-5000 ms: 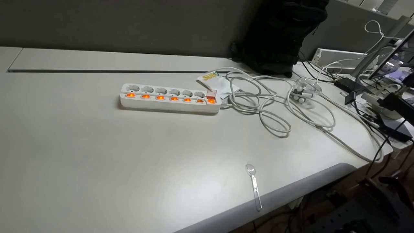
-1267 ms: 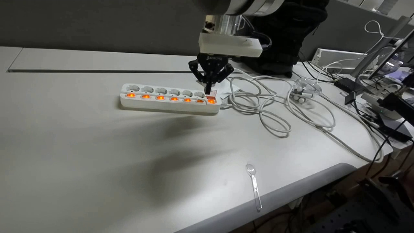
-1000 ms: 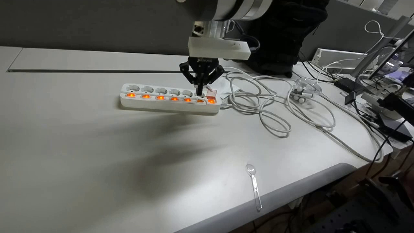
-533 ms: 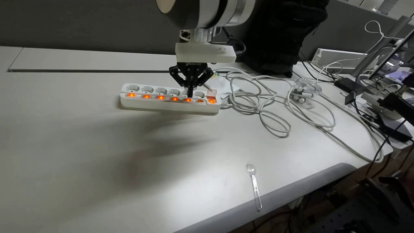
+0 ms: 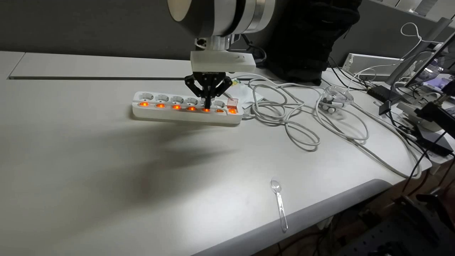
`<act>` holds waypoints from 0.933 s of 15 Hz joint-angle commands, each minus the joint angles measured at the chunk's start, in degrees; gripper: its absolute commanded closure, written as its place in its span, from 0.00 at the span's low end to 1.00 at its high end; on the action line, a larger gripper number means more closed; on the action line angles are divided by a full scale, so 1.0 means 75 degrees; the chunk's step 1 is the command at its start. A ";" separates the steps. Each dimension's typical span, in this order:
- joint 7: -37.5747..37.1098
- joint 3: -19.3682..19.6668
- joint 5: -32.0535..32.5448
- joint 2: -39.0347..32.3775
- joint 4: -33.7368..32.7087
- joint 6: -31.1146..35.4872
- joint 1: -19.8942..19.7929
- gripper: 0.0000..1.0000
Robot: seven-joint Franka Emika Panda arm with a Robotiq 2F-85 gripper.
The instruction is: Turn off the third switch from the right
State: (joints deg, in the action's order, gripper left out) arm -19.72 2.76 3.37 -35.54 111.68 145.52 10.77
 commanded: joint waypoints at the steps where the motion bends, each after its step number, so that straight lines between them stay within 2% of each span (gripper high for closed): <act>1: -0.0275 0.0092 -0.0050 -0.0087 -0.0115 -0.0130 0.0110 1.00; 5: -0.0413 0.0166 0.0025 -0.0135 -0.0051 -0.0025 0.0199 1.00; 9: -0.0852 0.0380 0.0100 -0.0176 0.0240 0.0544 0.0422 1.00; 14: -0.1574 0.0495 -0.0262 -0.0244 0.0660 0.0987 0.0557 1.00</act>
State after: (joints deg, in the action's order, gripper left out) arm -26.64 5.94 3.30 -34.96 113.95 149.27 14.29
